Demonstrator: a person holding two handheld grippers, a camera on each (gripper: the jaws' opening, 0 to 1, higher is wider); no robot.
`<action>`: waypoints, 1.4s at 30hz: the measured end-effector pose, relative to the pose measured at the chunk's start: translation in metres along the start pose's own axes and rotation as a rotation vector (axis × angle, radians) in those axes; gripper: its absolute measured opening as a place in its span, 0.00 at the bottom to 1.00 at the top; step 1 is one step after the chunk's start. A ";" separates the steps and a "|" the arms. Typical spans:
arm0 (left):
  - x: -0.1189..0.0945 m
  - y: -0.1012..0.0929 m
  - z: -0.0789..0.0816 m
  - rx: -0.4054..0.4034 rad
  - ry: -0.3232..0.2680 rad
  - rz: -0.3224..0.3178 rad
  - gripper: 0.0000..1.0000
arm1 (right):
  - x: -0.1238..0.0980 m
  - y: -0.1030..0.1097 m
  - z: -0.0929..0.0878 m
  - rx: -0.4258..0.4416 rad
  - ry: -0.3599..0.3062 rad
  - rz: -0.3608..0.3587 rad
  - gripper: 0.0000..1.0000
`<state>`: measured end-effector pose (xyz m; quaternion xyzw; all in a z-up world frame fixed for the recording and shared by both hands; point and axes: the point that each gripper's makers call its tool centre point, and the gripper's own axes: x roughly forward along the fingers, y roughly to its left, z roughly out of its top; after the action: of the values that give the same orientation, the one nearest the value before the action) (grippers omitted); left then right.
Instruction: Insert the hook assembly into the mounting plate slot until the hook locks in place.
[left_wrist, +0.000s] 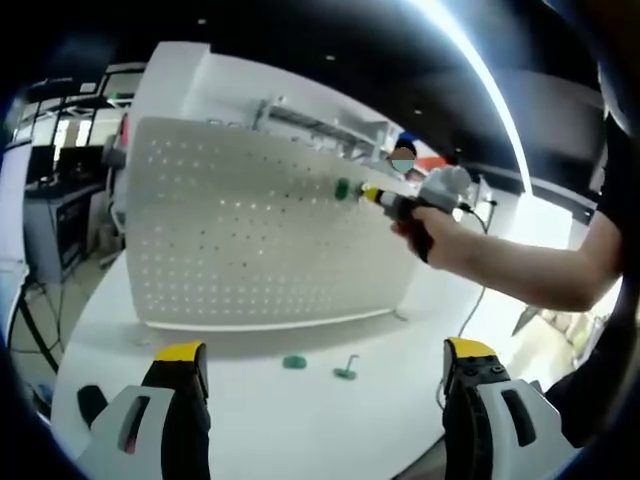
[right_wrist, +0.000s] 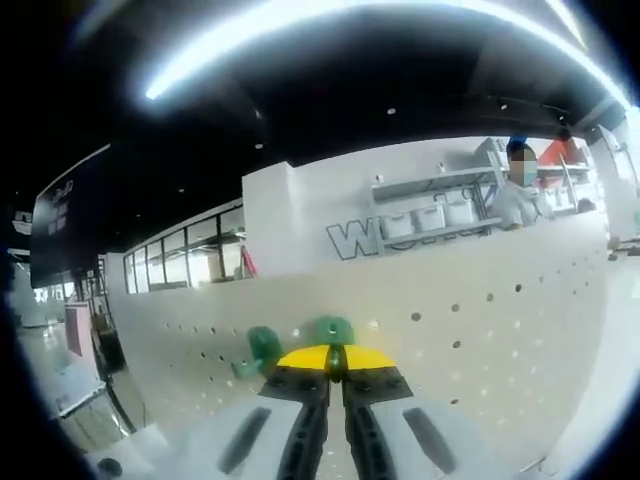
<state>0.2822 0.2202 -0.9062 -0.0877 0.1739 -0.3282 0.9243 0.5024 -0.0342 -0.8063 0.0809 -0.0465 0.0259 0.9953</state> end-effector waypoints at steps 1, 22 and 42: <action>0.000 0.000 0.000 -0.002 0.000 0.001 0.99 | 0.000 0.000 0.000 -0.004 -0.001 -0.001 0.00; -0.009 0.002 0.004 0.001 -0.012 0.009 0.99 | -0.001 0.006 -0.002 0.041 0.071 -0.029 0.14; -0.016 -0.002 -0.004 0.009 0.009 0.025 1.00 | -0.059 0.040 0.040 0.075 -0.011 0.142 0.25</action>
<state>0.2683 0.2288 -0.9051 -0.0798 0.1777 -0.3180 0.9279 0.4383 -0.0040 -0.7662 0.1148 -0.0564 0.0976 0.9870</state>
